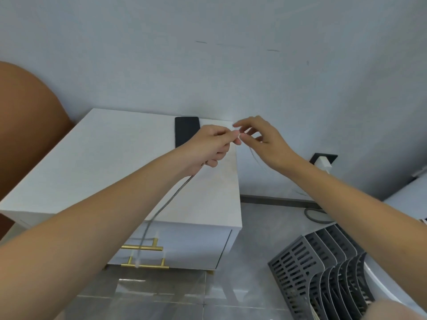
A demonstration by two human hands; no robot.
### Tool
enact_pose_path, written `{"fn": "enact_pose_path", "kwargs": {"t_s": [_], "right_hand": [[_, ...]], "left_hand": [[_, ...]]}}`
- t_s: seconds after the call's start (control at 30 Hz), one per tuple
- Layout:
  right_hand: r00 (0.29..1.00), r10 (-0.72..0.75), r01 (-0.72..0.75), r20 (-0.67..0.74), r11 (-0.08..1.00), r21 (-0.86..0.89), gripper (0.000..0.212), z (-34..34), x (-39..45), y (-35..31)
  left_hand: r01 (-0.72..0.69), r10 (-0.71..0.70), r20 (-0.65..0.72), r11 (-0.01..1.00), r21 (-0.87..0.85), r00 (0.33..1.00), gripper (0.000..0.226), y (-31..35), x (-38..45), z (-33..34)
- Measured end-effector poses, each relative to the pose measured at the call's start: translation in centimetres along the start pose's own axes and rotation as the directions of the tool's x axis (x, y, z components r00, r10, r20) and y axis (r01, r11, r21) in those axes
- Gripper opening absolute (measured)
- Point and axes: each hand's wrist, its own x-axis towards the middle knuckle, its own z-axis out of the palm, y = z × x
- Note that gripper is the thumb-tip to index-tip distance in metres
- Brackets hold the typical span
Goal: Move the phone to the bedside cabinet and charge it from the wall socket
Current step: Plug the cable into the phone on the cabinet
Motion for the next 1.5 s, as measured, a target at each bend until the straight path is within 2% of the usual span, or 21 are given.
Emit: {"fn": "enact_pose_path", "kwargs": {"t_s": [0.1, 0.2, 0.33, 0.47, 0.63, 0.73, 0.87, 0.97, 1.07, 1.17, 1.23, 1.3, 1.4, 1.5], "right_hand": [[0.999, -0.021, 0.020, -0.024, 0.999, -0.045, 0.011, -0.7, -0.2, 0.6], [0.991, 0.108, -0.116, -0.082, 0.989, -0.092, 0.010, -2.5, -1.2, 3.1], [0.953, 0.265, -0.288, -0.146, 0.943, -0.167, 0.014, -4.8, -2.6, 6.8], [0.956, 0.281, -0.291, -0.079, 0.935, -0.200, 0.013, -4.1, -2.4, 6.7], [0.992, 0.073, -0.084, 0.106, 0.991, 0.104, 0.008, 0.0, -0.9, 0.7], [0.988, -0.016, -0.006, 0.152, 0.990, 0.143, 0.015, 2.0, -0.2, -1.4], [0.992, 0.072, -0.081, 0.099, 0.993, 0.089, 0.023, 1.9, -0.8, 0.4], [0.984, 0.164, -0.168, 0.076, 0.985, 0.048, 0.023, 1.3, -1.7, 1.9], [0.977, 0.175, -0.185, 0.123, 0.980, 0.077, 0.017, 2.0, -1.9, 1.1], [0.982, 0.109, -0.131, 0.154, 0.982, 0.138, 0.008, 3.8, -1.3, -1.4], [0.986, 0.075, -0.090, 0.150, 0.991, 0.101, 0.008, 5.2, -0.8, -2.7], [0.988, 0.085, -0.091, 0.126, 0.995, 0.044, 0.012, 6.4, -0.7, -3.2], [0.986, 0.157, -0.158, 0.057, 0.987, 0.015, 0.017, 7.3, -1.0, -2.9], [0.981, 0.191, -0.193, -0.028, 0.979, -0.073, 0.017, 8.0, -1.4, -2.9]], "left_hand": [[0.015, -0.015, 0.044, 1.000, 0.001, 0.999, 0.029, -0.5, -0.7, -0.9], [0.029, -0.030, 0.050, 0.999, 0.017, 0.998, 0.029, -0.8, -1.8, -2.9], [0.016, -0.015, 0.010, 0.999, -0.051, 1.000, 0.028, -0.9, -2.8, -4.8], [-0.017, 0.012, -0.038, 0.994, -0.110, 0.999, 0.028, -1.2, -2.8, -4.3], [-0.028, 0.033, -0.055, 0.994, 0.102, 0.998, 0.034, -1.7, -2.2, -2.1], [-0.021, 0.026, -0.036, 0.991, 0.135, 0.999, 0.034, -1.8, -2.2, -2.2], [0.038, -0.037, -0.008, 0.976, 0.216, 0.999, 0.029, -2.5, -3.2, -5.4], [0.058, -0.044, -0.054, 0.955, 0.290, 0.998, 0.024, -3.2, -3.8, -7.8], [0.007, 0.030, -0.118, 0.953, 0.302, 0.993, 0.021, -4.0, -3.7, -8.3], [-0.116, 0.164, -0.104, 0.923, 0.366, 0.981, 0.017, -4.5, -3.1, -7.0], [-0.195, 0.241, -0.071, 0.899, 0.392, 0.968, 0.013, -4.3, -2.7, -6.4], [-0.210, 0.251, -0.063, 0.902, 0.378, 0.966, 0.009, -4.2, -2.4, -6.5], [-0.181, 0.217, -0.034, 0.881, 0.436, 0.976, 0.025, -4.1, -2.2, -7.7], [-0.161, 0.163, 0.059, 0.738, 0.655, 0.985, 0.046, -3.3, -1.7, -9.8]]}}
